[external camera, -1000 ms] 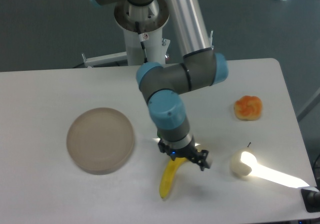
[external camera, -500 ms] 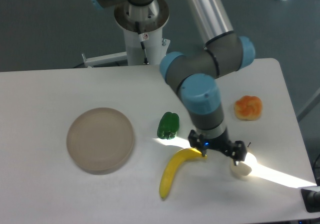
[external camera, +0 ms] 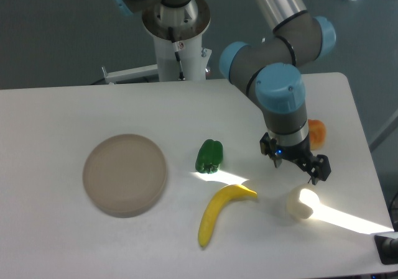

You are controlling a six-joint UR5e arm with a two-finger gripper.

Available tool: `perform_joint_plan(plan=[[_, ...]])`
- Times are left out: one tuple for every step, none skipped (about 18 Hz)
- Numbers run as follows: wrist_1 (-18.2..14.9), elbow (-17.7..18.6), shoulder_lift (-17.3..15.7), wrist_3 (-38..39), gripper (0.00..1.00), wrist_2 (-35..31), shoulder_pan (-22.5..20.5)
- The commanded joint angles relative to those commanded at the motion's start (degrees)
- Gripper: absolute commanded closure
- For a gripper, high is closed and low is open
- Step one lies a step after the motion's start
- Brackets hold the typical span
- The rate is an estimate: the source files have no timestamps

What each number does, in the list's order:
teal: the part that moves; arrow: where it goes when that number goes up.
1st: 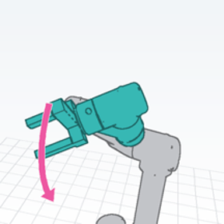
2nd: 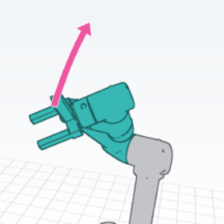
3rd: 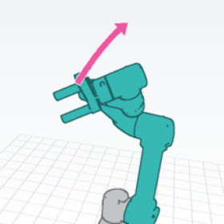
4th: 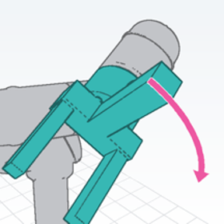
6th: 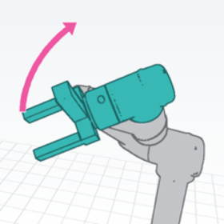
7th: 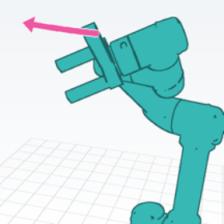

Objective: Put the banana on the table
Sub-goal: 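Open the gripper, release the banana, and lift the gripper away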

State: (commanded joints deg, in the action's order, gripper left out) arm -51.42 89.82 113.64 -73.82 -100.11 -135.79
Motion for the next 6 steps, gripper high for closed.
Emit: perform_joint_plan(plan=[[0.09, 0.0, 0.0, -1.14, 0.0, 0.0, -0.09], [0.09, -0.08, 0.0, -1.76, 0.0, 0.17, -0.09], [0.09, -0.34, 0.0, -1.77, 0.0, 0.52, -0.09], [0.09, -0.43, 0.0, -1.77, 0.0, 1.14, -0.17], [0.09, -0.52, 0.0, -1.77, 0.0, 1.4, -0.18], [0.09, -0.7, 0.0, -1.77, 0.0, 1.41, -0.18]])
